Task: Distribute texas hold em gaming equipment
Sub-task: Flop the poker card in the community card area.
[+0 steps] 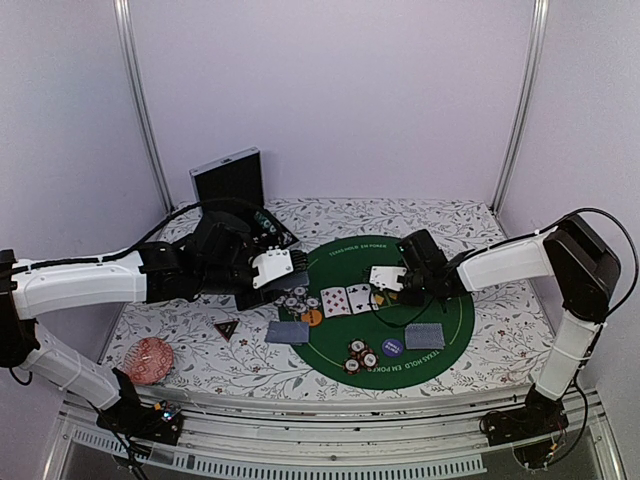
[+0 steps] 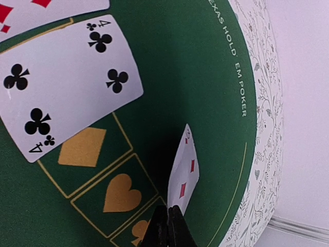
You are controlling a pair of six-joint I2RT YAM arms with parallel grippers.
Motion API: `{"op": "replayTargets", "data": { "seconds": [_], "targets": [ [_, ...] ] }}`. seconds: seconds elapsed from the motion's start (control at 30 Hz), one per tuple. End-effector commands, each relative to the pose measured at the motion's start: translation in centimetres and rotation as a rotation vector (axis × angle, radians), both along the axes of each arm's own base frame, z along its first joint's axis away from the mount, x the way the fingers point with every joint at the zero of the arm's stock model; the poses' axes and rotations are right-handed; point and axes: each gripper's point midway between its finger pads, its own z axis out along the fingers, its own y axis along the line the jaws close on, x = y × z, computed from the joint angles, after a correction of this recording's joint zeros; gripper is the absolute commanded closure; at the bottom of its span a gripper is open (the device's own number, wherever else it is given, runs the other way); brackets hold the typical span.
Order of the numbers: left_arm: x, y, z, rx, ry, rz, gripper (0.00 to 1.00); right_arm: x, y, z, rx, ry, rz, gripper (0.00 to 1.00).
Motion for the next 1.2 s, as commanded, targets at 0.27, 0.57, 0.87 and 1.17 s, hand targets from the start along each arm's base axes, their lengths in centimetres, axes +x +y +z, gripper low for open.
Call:
{"op": "replayTargets", "data": {
  "seconds": [0.27, 0.57, 0.87, 1.17],
  "targets": [
    [-0.2, -0.5, 1.2, -0.035, -0.027, -0.018, 0.48, -3.4, 1.3, -3.2, -0.007, 0.195, 0.130, 0.98],
    [-0.3, -0.4, 1.6, -0.041, -0.032, -0.018, 0.48, -4.1, 2.4, -3.6, -0.012, 0.206, 0.174, 0.98],
    [-0.2, -0.4, 1.4, -0.037, -0.030, -0.016, 0.48, -5.2, 3.6, -4.6, -0.022, 0.226, 0.227, 0.97],
    [-0.2, -0.4, 1.6, -0.039, -0.034, -0.015, 0.48, -5.2, 4.2, -4.8, -0.029, 0.232, 0.238, 0.96]
  ]
}}
